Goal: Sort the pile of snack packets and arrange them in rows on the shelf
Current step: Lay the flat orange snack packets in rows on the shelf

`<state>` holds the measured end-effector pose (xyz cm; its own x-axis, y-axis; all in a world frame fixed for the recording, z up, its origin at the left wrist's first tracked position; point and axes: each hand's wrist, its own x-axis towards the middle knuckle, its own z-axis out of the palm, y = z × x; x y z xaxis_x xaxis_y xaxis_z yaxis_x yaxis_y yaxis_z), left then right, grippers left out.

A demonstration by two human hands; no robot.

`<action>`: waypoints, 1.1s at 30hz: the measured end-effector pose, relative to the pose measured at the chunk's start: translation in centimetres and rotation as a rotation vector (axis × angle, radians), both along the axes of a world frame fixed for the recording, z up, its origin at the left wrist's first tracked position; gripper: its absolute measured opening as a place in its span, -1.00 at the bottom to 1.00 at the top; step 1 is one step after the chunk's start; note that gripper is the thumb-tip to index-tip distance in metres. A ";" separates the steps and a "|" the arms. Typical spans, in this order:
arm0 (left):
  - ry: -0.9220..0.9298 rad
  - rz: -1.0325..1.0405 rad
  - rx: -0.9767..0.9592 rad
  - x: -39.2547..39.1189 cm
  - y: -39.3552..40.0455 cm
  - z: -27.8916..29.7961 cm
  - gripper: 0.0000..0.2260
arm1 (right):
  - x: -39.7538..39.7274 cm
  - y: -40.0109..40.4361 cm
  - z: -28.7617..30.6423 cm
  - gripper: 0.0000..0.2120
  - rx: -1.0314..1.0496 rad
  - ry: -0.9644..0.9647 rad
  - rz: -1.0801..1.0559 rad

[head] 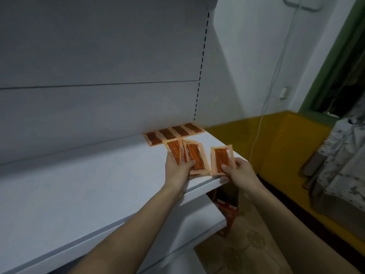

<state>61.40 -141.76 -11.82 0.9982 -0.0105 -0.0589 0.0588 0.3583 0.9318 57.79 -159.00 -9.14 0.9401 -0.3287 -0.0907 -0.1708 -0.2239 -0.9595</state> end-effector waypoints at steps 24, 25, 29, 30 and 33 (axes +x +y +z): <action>-0.099 0.480 0.437 7.7 -7.2 0.4 -0.60 | 18.1 -5.1 -3.6 -0.71 -1.009 -0.416 0.569; -0.096 0.495 0.443 7.7 -7.4 0.4 -0.60 | 18.2 -5.3 -3.6 -0.73 -0.989 -0.412 0.559; -0.083 0.518 0.429 7.9 -7.7 0.6 -0.63 | 18.5 -5.7 -3.3 -0.67 -0.888 -0.379 0.525; -0.081 0.513 0.424 8.0 -7.6 0.6 -0.63 | 18.6 -5.6 -3.3 -0.65 -0.885 -0.374 0.522; -0.067 0.503 0.426 8.2 -7.4 0.4 -0.63 | 19.1 -5.4 -3.8 -0.62 -0.862 -0.359 0.505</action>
<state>69.64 -149.14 -11.46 0.8768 0.4685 0.1078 -0.0828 -0.0738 0.9938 76.86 -164.44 -12.89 0.9109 0.2865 0.2970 0.3938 -0.8185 -0.4183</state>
